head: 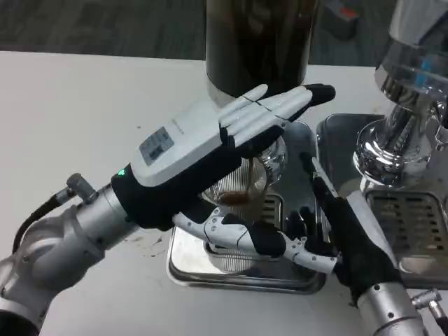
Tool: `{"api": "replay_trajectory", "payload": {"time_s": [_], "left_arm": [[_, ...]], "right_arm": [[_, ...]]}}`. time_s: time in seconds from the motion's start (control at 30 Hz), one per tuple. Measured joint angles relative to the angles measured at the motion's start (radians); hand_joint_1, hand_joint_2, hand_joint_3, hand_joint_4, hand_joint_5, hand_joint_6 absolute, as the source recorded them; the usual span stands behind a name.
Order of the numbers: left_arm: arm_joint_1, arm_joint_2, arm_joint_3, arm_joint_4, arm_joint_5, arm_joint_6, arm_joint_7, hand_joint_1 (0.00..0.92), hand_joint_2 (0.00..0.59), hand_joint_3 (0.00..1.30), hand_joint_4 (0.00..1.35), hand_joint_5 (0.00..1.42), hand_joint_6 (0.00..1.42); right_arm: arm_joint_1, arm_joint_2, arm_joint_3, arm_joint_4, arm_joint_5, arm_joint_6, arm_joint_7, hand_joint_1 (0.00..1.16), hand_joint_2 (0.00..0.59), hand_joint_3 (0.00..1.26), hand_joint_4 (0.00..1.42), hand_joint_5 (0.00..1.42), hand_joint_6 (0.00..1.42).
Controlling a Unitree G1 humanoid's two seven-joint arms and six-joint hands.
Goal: Grasp the cup under the faucet to collect the drink, then remove the cup.
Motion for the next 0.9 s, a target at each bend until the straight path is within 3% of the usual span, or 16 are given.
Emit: {"api": "replay_trajectory", "payload": {"time_s": [0.37, 0.9], "left_arm": [[0.007, 0.0, -0.001, -0.014, 0.0, 0.011, 0.0, 0.0, 0.124, 0.02, 0.0, 0.09, 0.05], [0.02, 0.006, 0.01, -0.026, -0.033, 0.043, 0.0, 0.0, 0.139, 0.04, 0.0, 0.1, 0.06]], "right_arm": [[-0.052, 0.018, 0.034, 0.054, 0.0, -0.029, 0.0, 0.76, 0.191, 0.0, 0.0, 0.0, 0.0], [-0.101, 0.042, 0.039, 0.098, 0.006, -0.049, 0.0, 0.74, 0.2, 0.0, 0.0, 0.0, 0.0]]}}
